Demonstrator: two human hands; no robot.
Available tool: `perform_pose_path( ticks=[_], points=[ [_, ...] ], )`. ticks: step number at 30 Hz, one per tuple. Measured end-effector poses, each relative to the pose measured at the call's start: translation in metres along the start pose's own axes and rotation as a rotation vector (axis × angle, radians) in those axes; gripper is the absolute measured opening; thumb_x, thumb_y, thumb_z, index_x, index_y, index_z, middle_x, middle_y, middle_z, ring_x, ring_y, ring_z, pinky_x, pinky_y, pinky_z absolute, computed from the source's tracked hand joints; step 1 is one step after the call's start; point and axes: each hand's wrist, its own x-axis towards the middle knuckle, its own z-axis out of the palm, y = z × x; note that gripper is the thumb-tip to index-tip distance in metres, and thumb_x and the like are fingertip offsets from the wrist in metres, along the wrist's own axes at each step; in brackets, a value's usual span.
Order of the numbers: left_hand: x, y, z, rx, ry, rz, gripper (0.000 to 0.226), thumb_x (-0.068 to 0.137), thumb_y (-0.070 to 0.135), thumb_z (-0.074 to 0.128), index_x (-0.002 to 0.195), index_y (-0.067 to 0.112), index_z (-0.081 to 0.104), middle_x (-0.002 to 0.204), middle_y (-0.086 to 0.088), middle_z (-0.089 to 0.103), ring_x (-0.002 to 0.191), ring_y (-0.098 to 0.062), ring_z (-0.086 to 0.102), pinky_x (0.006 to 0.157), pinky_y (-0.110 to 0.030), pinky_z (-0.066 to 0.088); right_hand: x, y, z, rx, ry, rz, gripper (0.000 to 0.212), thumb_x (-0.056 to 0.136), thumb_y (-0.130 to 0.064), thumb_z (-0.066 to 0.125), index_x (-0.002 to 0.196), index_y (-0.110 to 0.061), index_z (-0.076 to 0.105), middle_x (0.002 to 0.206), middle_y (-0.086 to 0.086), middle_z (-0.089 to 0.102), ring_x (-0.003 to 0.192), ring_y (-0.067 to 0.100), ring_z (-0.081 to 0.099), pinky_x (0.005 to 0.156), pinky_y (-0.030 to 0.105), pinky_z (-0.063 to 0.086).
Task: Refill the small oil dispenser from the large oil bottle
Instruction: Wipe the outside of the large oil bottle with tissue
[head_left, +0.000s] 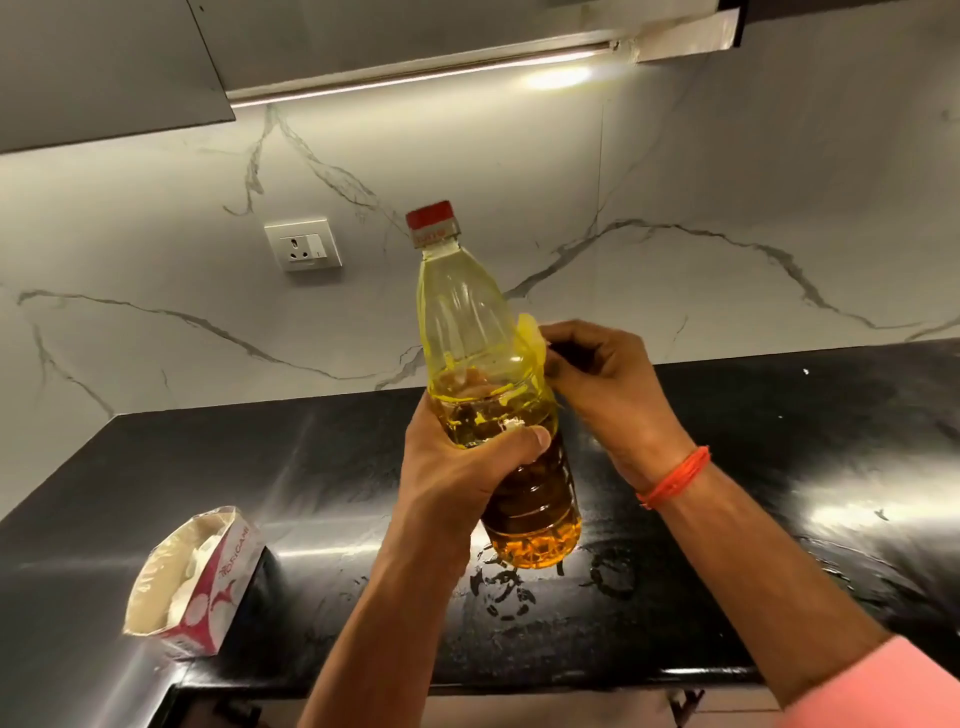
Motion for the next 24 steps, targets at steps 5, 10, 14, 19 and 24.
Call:
perform_pose_path(
  ticks=[5,10,14,19,24],
  points=[
    [0.004,0.011,0.005,-0.02,-0.015,0.053,0.073,0.049,0.032,0.086,0.118,0.024,0.064,0.099,-0.001,0.078,0.089,-0.016,0.077,0.068,-0.018,0.057,-0.014,0.03,0.001,0.24,-0.021,0.229,0.02,0.091,0.006,0.063,0.105,-0.002,0.074,0.105,0.021,0.075,0.101,0.034,0.071,0.095,0.044,0.057],
    [0.01,0.013,0.003,-0.009,0.033,0.066,0.071,0.049,0.032,0.086,0.116,0.027,0.063,0.099,0.001,0.077,0.09,-0.015,0.076,0.07,-0.021,0.058,-0.041,0.05,-0.002,0.216,0.021,0.245,0.023,0.096,0.001,0.06,0.104,-0.014,0.077,0.102,0.012,0.077,0.101,0.027,0.072,0.089,0.036,0.059],
    [0.014,0.008,-0.001,0.023,0.089,0.069,0.077,0.047,0.035,0.088,0.118,0.027,0.061,0.099,0.002,0.076,0.089,-0.015,0.076,0.069,-0.02,0.058,-0.066,0.054,-0.004,0.087,0.062,0.23,0.016,0.093,-0.012,0.066,0.105,-0.018,0.075,0.092,-0.004,0.075,0.084,0.004,0.068,0.076,0.024,0.055],
    [0.016,-0.002,0.002,0.06,0.158,0.091,0.068,0.062,0.013,0.089,0.121,0.026,0.057,0.093,0.012,0.075,0.083,-0.008,0.075,0.063,-0.015,0.056,-0.079,0.035,0.009,-0.114,0.092,-0.059,0.016,0.088,-0.014,0.076,0.103,-0.012,0.072,0.109,0.001,0.068,0.103,0.02,0.068,0.088,0.033,0.058],
    [0.013,-0.005,0.007,0.009,0.178,0.098,0.072,0.063,0.014,0.088,0.127,0.02,0.057,0.1,-0.001,0.075,0.087,-0.016,0.076,0.067,-0.02,0.058,-0.07,0.031,0.02,-0.195,0.255,-0.107,0.014,0.092,-0.008,0.07,0.106,-0.01,0.068,0.104,0.003,0.067,0.098,0.021,0.067,0.085,0.037,0.059]
  ],
)
